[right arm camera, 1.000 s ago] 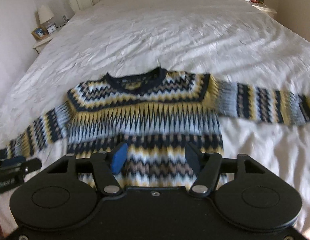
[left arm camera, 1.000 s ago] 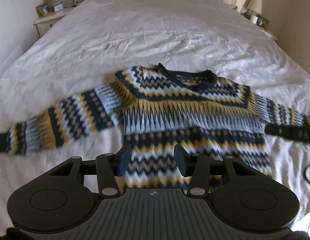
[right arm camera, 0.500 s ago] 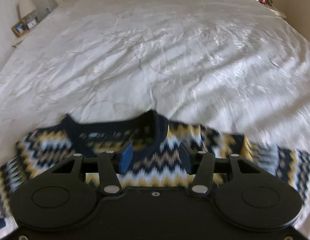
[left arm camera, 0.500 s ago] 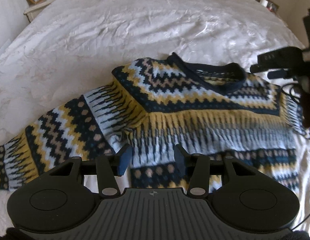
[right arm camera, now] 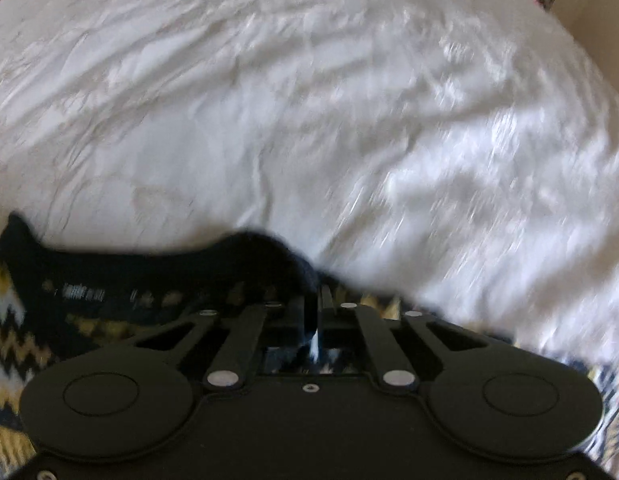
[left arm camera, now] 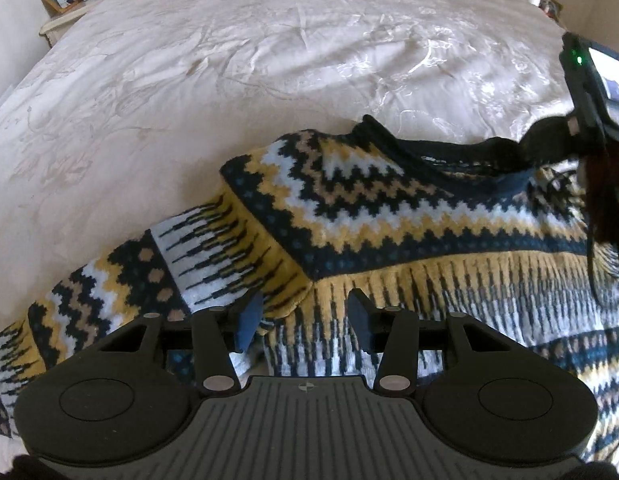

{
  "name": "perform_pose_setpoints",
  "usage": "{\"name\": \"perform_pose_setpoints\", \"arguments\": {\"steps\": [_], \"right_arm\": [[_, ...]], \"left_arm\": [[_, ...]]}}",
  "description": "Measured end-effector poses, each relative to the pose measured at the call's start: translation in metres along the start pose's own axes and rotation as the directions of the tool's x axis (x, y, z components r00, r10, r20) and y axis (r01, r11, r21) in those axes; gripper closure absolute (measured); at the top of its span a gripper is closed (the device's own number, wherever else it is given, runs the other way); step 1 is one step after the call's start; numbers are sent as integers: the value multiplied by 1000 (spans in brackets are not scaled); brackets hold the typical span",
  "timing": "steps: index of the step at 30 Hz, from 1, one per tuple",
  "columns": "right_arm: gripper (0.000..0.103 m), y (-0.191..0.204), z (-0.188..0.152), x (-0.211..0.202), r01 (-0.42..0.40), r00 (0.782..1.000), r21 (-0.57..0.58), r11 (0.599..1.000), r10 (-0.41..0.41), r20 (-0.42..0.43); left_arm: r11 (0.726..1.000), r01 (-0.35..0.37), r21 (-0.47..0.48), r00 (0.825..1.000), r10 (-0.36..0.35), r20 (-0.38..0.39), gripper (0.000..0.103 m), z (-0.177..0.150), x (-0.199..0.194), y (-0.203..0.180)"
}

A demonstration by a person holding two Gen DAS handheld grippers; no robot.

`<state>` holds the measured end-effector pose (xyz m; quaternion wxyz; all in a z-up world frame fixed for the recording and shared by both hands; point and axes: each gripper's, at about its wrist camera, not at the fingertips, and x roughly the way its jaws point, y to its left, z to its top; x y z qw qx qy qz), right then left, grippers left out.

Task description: Fold small clothes

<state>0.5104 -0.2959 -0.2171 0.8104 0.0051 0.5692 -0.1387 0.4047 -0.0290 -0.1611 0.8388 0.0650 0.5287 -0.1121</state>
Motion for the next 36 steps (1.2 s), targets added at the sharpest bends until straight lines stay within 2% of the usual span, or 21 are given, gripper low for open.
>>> {"name": "perform_pose_setpoints", "arguments": {"steps": [2,4,6,8,9,10,14,18,21,23,25,28,32,33,35,36], "right_arm": [[94,-5,9,3,-6,1000,27,1000,6,12],[86,-6,13,9,-65,998,45,997,65,-3],[82,-15,13,9,-112,994,87,990,111,23],[71,-31,2,-3,-166,985,166,972,156,74],[58,-40,-5,-11,-185,981,194,963,168,102],[53,-49,-14,-19,-197,977,211,957,173,127],[48,-93,-62,-55,-246,961,252,936,201,191],[34,-133,-105,-73,-267,955,257,929,218,201],[34,-152,-125,-76,-328,935,231,916,281,217],[35,-155,-123,-77,-360,923,196,912,317,220],[38,-156,-117,-76,-399,905,182,899,354,235],[38,-156,-106,-80,-458,877,163,874,415,241],[37,-173,-86,-78,-658,748,271,702,571,339],[37,-171,-74,-76,-679,728,256,688,588,352],[37,-162,-54,-77,-670,728,215,711,573,376],[37,-158,-46,-78,-655,740,213,725,559,374]], "left_arm": [[1000,-5,-11,1000,5,-3,57,-2,-2,3],[1000,-12,-25,1000,11,-7,57,-5,-7,6],[999,-21,-29,1000,21,-3,57,-9,-14,8],[999,-30,-28,1000,31,6,57,-13,-24,7],[999,-35,-28,999,35,7,57,-15,-28,6],[999,-37,-27,999,37,7,57,-17,-32,4],[999,-39,-21,999,40,21,57,-25,-52,-12],[999,-45,-19,998,46,41,57,-29,-70,-36],[997,-72,-29,996,74,59,57,-33,-78,-56],[996,-87,-27,994,89,60,57,-35,-80,-69],[995,-94,-14,994,95,55,57,-33,-77,-79],[993,-116,37,992,113,57,57,-25,-72,-91],[992,-124,38,989,121,88,57,-20,-69,-102],[994,-104,34,990,100,94,57,-20,-67,-105],[998,-37,41,995,33,93,57,-21,-58,-107],[998,-13,60,998,9,66,57,-22,-51,-110]]}}
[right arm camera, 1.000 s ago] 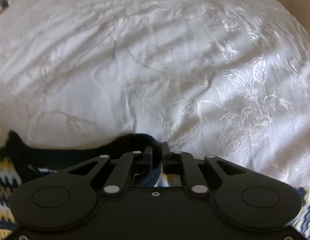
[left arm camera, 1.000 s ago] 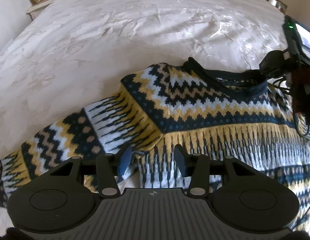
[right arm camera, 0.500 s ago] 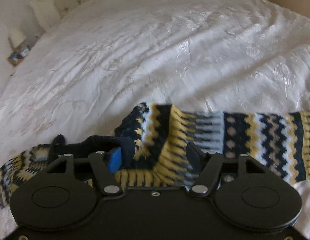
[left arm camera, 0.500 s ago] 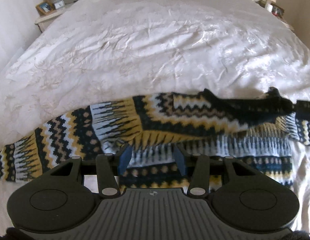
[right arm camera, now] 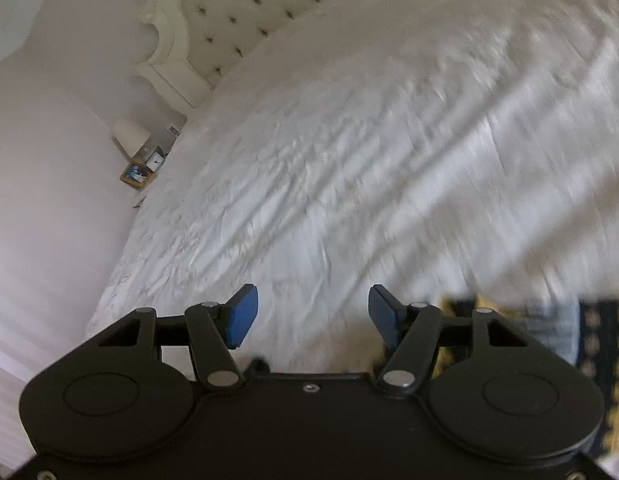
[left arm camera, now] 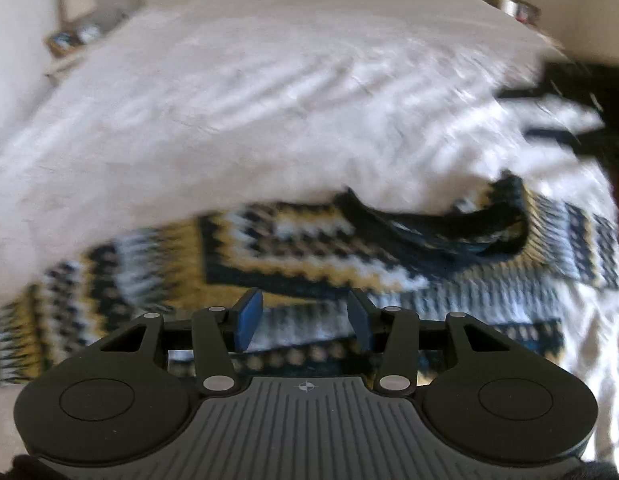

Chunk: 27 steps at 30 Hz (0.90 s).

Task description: Fold small clothes

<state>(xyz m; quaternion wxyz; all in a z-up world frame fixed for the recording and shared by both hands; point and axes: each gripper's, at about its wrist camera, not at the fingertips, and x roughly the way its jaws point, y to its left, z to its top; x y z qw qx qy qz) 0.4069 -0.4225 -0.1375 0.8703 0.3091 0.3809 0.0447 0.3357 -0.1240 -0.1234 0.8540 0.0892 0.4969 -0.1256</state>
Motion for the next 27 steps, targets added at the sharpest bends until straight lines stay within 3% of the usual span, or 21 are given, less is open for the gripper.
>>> {"name": "perform_pose_setpoints", "arguments": {"steps": [3,7,12,17,19,22,23,25,27], "right_arm": [[37,18,5,4,67,998,-56,996,-67,-11],[38,37,-10,10,121,984,-244,962,-149,-101],[39,59,-36,61,-18,958,-317,948,-75,-278],[39,88,-50,122,-130,921,-338,932,-13,-389],[39,97,-51,143,-144,906,-351,925,-20,-423],[40,105,-60,172,-123,854,-388,914,-101,-510],[43,106,-65,181,-109,837,-421,900,-145,-527],[84,107,-70,189,-128,822,-430,894,-146,-550],[85,118,-64,187,-199,824,-409,891,-74,-562]], "left_arm": [[996,55,76,998,-53,-30,57,-1,10,-3],[994,78,78,997,-77,-19,57,8,21,9],[996,68,61,997,-66,-28,57,18,35,28],[997,71,28,996,-70,-55,57,15,40,46],[998,67,21,996,-66,-58,57,14,41,51],[998,67,-12,996,-67,-59,57,13,42,59],[997,69,-28,996,-71,-56,57,13,42,63],[996,74,-43,996,-76,-52,57,14,44,67],[996,77,-54,996,-79,-43,57,16,45,70]]}}
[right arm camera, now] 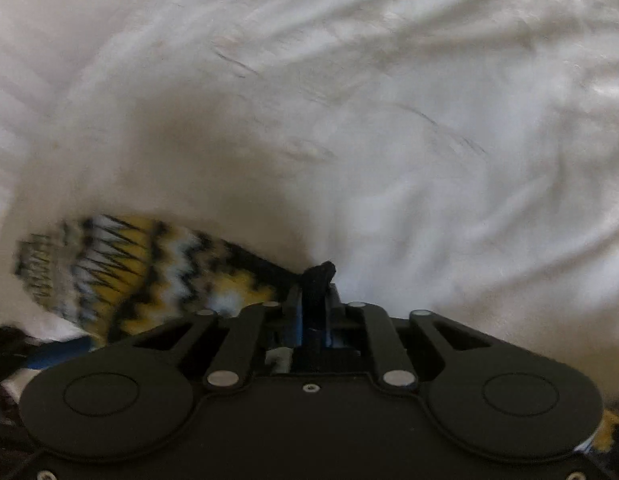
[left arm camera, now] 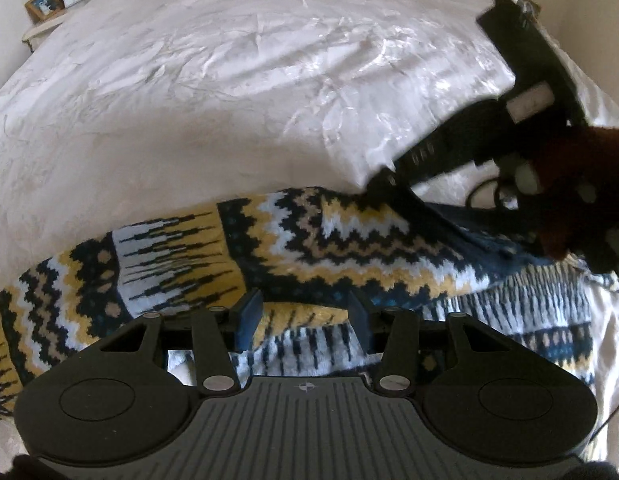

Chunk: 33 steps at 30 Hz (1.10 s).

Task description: Fold small clothes

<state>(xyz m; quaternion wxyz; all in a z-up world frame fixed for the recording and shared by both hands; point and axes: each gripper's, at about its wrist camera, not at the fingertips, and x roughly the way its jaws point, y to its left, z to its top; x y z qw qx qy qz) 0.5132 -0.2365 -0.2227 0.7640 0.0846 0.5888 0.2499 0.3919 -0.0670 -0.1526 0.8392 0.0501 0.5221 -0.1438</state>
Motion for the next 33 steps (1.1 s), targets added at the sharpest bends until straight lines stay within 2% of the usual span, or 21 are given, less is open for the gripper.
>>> {"name": "perform_pose_setpoints", "arguments": {"steps": [2,5,6,9,11,13,14,16,18,20,22,24,27,30,33], "right_arm": [[85,18,18,-11,18,998,-81,997,-14,59],[85,39,51,-23,-2,985,-174,985,32,172],[84,44,60,-22,-1,983,-193,981,37,182],[84,55,75,2,57,992,-274,960,-23,126],[74,50,74,17,64,995,-278,958,-41,88],[61,41,72,21,65,995,-233,970,-45,92],[59,33,69,15,54,991,-180,982,-31,127],[44,18,67,-3,18,979,-89,996,0,204],[40,0,64,-31,-14,959,-14,1000,17,282],[39,-17,58,-63,-40,931,62,997,15,366],[39,-38,45,-93,-22,905,148,989,-43,422],[39,-60,26,-113,43,899,214,976,-131,417],[39,-87,-4,-120,178,908,230,957,-250,336],[39,-106,-27,-113,252,925,203,946,-297,235],[39,-109,-35,-99,307,929,139,941,-328,170]], "left_arm": [[1000,8,-20,1000,-8,21,57,5,1,3],[999,9,-40,999,-7,42,57,18,9,6],[999,3,-40,999,-1,49,57,23,12,6],[999,-15,-51,996,20,82,57,39,26,9],[998,-19,-55,998,22,62,57,48,39,11],[998,-24,-53,999,25,35,57,53,57,14],[998,-44,-45,999,44,8,57,53,67,15],[997,-76,-31,996,74,-46,57,52,86,22],[998,-53,-24,997,52,-50,56,49,96,30],[999,-36,-17,998,35,-45,57,49,93,34],[999,-36,-40,999,35,-26,57,52,80,39],[996,-24,-87,999,27,28,57,51,62,47],[990,-39,-135,996,49,76,57,42,39,62],[980,-127,-151,989,137,62,57,32,32,79],[953,-262,-155,964,267,12,57,23,40,102]]}}
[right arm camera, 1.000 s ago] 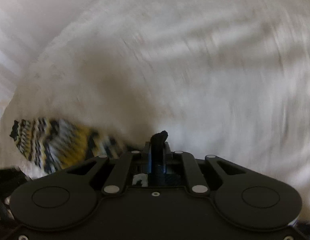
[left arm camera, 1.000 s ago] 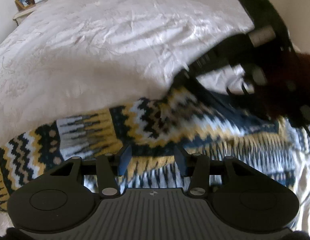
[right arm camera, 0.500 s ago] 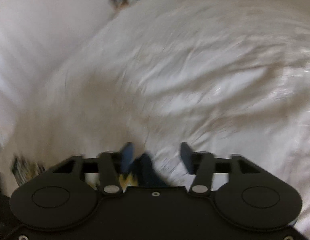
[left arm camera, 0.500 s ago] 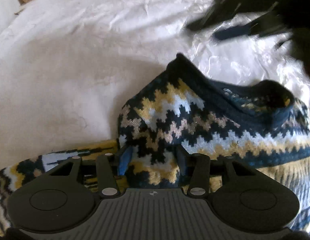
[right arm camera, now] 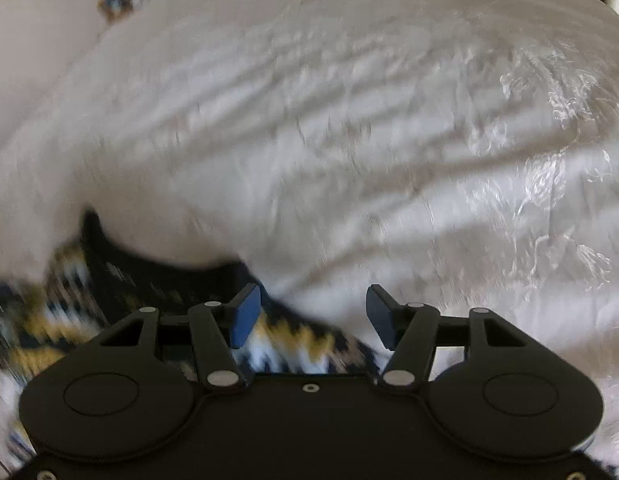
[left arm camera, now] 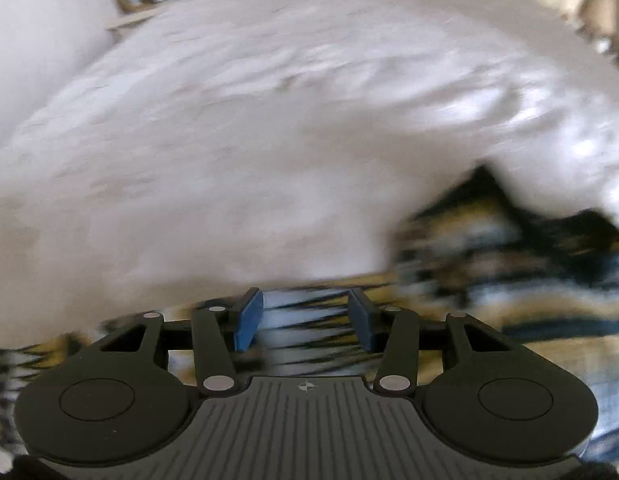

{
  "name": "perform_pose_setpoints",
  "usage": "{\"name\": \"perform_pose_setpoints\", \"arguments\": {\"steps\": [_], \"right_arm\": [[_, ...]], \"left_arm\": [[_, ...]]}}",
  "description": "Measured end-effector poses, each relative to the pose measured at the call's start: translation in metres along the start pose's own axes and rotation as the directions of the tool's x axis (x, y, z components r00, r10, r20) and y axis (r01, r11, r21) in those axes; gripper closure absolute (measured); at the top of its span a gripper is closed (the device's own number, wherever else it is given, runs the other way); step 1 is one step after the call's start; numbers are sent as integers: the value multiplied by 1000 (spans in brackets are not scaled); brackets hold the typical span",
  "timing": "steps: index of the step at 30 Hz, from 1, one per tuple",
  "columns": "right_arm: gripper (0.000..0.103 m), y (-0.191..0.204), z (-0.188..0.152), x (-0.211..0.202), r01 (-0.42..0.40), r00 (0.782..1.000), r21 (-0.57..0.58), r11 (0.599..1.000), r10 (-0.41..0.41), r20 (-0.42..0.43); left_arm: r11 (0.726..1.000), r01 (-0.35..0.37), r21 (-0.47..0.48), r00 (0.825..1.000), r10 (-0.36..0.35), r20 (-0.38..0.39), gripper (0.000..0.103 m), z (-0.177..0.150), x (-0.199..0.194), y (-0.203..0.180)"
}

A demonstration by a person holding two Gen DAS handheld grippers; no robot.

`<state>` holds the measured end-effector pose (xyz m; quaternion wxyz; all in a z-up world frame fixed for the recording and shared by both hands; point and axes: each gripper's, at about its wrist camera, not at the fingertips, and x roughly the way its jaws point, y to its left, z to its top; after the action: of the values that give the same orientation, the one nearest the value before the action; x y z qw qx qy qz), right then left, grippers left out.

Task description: Fold small clothes

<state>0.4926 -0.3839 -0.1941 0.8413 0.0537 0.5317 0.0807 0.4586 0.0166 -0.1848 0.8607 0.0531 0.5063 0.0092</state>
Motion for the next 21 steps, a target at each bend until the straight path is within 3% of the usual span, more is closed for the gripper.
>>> {"name": "perform_pose_setpoints", "arguments": {"steps": [3,5,8,9,10,12,16,18,19,20,21], "right_arm": [[39,7,-3,18,5,999,-40,999,-6,-36],[39,10,-6,32,10,998,-58,998,-14,-63],[42,17,-7,44,-13,995,-114,993,2,-99],[57,18,-6,45,-25,995,-119,993,13,-103],[94,18,-6,44,-41,994,-121,992,28,-101],[91,16,-4,39,-47,996,-104,993,39,-82],[91,10,-4,32,84,996,-79,993,-86,-17],[88,11,-6,36,106,994,-66,992,-107,-19],[74,12,-6,36,111,994,-60,992,-112,-13],[70,12,-6,31,98,995,-36,994,-98,12],[59,11,-8,21,86,995,12,996,-87,56]], "left_arm": [[997,-74,-27,997,72,-39,57,-4,15,27],[998,-63,-8,993,62,-102,55,-8,28,39],[999,-40,-9,995,39,-93,55,-9,28,52],[998,-56,-16,994,54,-99,55,-9,27,55],[997,-76,-23,992,73,-102,55,-9,26,57],[995,-97,-28,991,93,-98,55,-12,24,59],[969,-246,17,965,247,-87,55,-16,25,61],[963,-271,-4,958,269,-101,55,-17,27,70],[965,-261,-22,960,258,-109,57,-16,26,72],[966,-258,-33,961,253,-109,57,-13,21,73],[966,-257,-35,962,253,-99,57,-12,13,71]]}}
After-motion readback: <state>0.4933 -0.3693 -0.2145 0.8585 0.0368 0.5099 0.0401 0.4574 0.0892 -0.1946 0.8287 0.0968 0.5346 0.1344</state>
